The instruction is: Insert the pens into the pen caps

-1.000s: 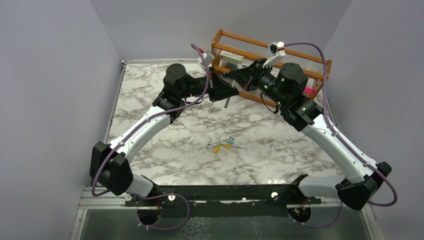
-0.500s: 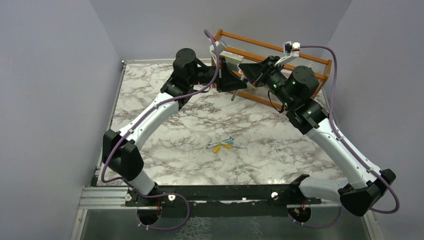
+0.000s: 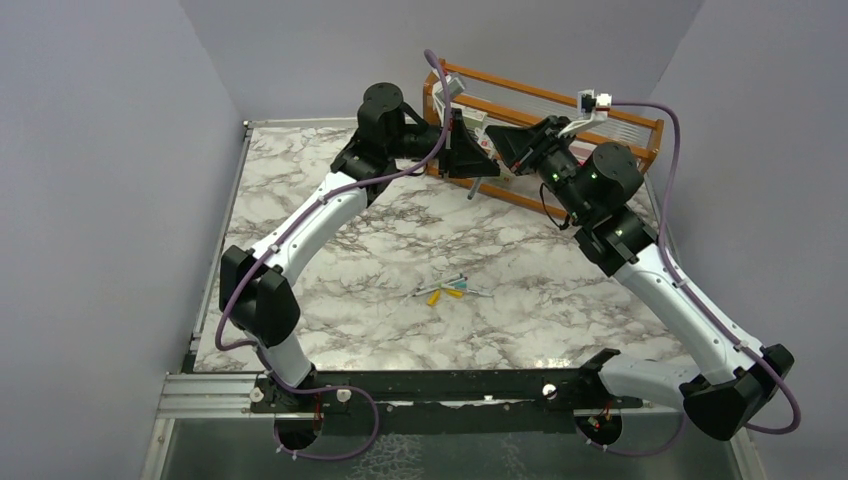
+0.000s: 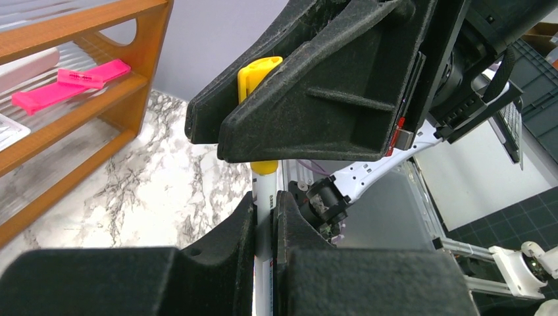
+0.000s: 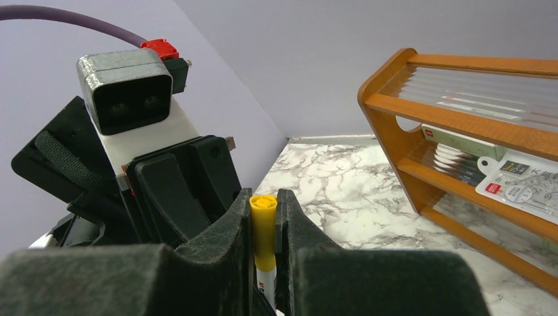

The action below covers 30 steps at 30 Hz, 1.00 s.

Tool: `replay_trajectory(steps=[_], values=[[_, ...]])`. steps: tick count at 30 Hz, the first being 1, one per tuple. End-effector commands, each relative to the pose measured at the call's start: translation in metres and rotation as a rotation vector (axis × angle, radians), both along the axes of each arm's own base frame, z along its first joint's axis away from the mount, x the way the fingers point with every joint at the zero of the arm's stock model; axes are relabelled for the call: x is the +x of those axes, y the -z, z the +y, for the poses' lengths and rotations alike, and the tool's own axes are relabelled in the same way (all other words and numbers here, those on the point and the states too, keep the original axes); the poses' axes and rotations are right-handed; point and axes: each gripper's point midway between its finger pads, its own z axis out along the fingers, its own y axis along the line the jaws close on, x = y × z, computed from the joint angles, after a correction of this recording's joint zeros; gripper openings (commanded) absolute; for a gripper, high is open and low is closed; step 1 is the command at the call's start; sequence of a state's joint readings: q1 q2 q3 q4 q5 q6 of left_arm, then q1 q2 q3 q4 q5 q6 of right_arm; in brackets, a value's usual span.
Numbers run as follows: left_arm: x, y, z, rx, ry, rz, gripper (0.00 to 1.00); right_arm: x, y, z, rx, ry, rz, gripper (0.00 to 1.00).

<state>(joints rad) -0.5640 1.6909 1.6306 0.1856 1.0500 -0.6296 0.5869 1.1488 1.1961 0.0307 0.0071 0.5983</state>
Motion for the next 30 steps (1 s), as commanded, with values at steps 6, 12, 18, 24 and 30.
replay_trajectory(steps=[6, 12, 18, 24, 30], values=[[0.028, -0.117, 0.01, -0.286, -0.233, -0.291, 0.0, -0.085, 0.168, 0.054, -0.243, -0.424, 0.499, 0.01], [0.037, -0.111, 0.005, -0.285, -0.242, -0.247, 0.0, -0.086, 0.18, 0.052, -0.279, -0.419, 0.51, 0.01], [0.037, -0.097, 0.004, -0.263, -0.238, -0.21, 0.0, -0.081, 0.171, 0.047, -0.282, -0.382, 0.468, 0.01], [0.028, -0.067, 0.01, -0.213, -0.236, -0.174, 0.0, -0.067, 0.118, 0.045, -0.211, -0.316, 0.356, 0.17], [0.029, 0.002, 0.025, -0.112, -0.301, -0.023, 0.0, -0.049, 0.053, 0.01, -0.069, -0.091, 0.238, 0.4]])
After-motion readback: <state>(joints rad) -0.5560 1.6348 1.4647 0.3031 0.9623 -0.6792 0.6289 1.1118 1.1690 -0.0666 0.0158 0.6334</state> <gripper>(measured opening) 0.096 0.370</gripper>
